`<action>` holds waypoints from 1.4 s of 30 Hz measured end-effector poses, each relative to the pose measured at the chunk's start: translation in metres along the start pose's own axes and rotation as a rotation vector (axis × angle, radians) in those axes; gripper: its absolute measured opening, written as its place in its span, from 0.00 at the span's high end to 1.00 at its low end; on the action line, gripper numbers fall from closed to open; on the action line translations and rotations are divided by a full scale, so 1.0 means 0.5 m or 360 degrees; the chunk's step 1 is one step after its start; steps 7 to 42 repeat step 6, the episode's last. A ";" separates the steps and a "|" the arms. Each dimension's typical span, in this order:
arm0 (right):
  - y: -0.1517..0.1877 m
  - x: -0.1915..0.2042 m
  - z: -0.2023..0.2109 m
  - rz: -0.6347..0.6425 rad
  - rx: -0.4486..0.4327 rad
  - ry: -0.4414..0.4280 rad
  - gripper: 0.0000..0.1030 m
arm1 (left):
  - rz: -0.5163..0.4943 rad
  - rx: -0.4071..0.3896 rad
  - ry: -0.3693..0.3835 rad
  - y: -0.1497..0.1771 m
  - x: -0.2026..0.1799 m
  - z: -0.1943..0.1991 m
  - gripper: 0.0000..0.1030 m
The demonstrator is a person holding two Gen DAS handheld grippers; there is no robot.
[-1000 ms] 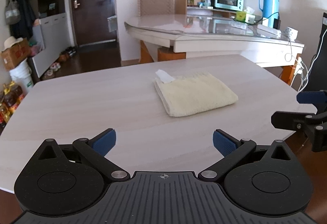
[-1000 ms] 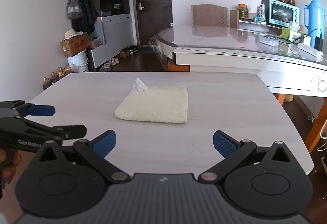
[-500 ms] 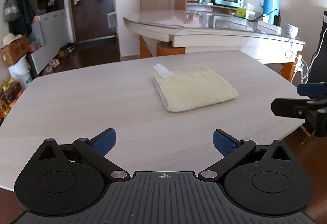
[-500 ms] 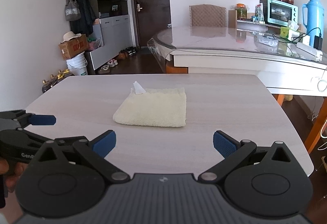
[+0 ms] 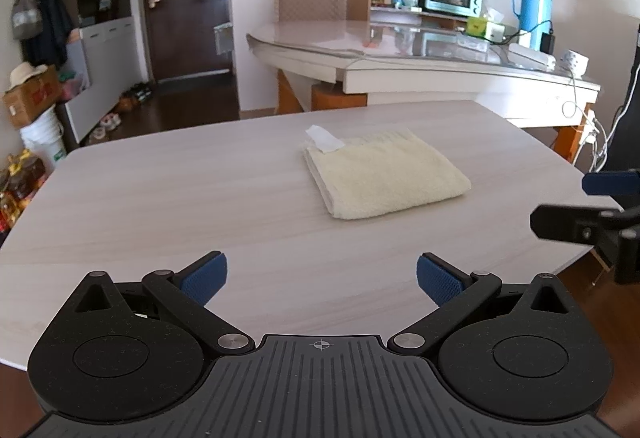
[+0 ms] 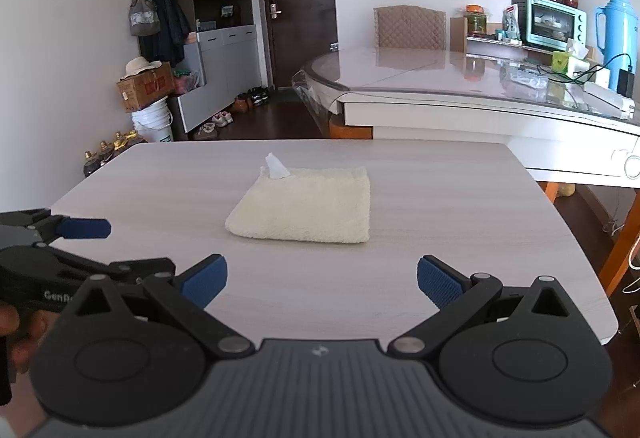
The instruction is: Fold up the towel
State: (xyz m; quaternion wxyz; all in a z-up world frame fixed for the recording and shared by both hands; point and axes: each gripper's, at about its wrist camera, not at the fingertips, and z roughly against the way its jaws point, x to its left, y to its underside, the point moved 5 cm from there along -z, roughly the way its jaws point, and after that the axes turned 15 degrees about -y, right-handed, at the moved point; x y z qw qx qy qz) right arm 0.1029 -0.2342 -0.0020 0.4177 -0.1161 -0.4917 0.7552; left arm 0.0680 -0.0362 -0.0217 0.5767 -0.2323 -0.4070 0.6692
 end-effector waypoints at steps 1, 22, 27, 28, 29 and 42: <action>0.000 0.001 -0.001 0.0001 0.0002 -0.0001 0.01 | 0.0007 -0.0001 0.0002 -0.001 0.001 -0.001 0.00; 0.000 0.006 -0.006 0.0000 0.0008 -0.0011 0.01 | 0.0034 -0.0014 0.0045 -0.004 0.007 0.000 0.00; 0.000 0.006 -0.006 0.0000 0.0008 -0.0011 0.01 | 0.0034 -0.0014 0.0045 -0.004 0.007 0.000 0.00; 0.000 0.006 -0.006 0.0000 0.0008 -0.0011 0.01 | 0.0034 -0.0014 0.0045 -0.004 0.007 0.000 0.00; 0.000 0.006 -0.006 0.0000 0.0008 -0.0011 0.01 | 0.0034 -0.0014 0.0045 -0.004 0.007 0.000 0.00; 0.000 0.006 -0.006 0.0000 0.0008 -0.0011 0.01 | 0.0034 -0.0014 0.0045 -0.004 0.007 0.000 0.00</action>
